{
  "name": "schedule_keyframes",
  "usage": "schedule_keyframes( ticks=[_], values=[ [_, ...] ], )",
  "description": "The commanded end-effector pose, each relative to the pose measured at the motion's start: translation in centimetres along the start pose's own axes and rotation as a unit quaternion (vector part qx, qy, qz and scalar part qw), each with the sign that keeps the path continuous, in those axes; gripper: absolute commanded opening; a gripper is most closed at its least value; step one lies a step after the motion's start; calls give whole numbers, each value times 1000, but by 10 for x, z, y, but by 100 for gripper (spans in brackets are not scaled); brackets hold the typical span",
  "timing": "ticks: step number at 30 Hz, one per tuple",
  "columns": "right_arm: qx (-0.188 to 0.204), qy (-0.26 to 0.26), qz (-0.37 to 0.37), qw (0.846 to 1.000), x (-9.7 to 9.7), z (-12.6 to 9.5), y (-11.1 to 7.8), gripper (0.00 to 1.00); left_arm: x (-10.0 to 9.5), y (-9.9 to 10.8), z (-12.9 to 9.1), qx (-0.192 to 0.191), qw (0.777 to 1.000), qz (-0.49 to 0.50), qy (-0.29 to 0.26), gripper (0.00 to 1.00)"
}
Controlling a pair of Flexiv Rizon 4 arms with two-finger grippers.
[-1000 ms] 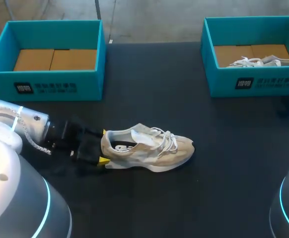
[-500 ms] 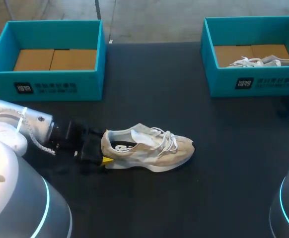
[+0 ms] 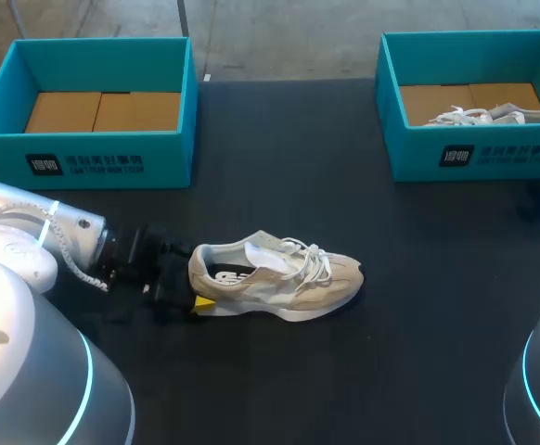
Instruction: Take the shoe out of the shoebox, open the shoe tongue, remove and reinsert the insole, then place the shoe into the shoebox
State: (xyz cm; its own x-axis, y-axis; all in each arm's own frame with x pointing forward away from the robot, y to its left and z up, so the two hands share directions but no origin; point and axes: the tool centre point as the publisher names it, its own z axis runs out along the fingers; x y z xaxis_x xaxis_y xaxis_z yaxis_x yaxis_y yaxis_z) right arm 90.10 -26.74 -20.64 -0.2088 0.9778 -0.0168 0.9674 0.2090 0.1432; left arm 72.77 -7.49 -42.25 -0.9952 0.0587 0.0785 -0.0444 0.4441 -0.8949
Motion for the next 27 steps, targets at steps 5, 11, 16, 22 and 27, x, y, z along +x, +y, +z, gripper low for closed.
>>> schedule_keyframes(
  ticks=[5,11,16,22,27],
  values=[
    [0,1,0,1000,0,0,0,100,-4,-1,3,-5,1000,3,8,0],
    [0,1,0,1000,0,0,0,100,-3,-1,3,-7,1000,4,11,0],
    [0,1,0,1000,0,0,0,100,-3,-1,3,-7,1000,4,11,0],
    [0,1,0,1000,0,0,0,100,-3,-1,3,-7,1000,4,11,0],
    [0,1,0,1000,0,0,0,100,-3,-1,3,-7,1000,4,11,0]
  ],
)
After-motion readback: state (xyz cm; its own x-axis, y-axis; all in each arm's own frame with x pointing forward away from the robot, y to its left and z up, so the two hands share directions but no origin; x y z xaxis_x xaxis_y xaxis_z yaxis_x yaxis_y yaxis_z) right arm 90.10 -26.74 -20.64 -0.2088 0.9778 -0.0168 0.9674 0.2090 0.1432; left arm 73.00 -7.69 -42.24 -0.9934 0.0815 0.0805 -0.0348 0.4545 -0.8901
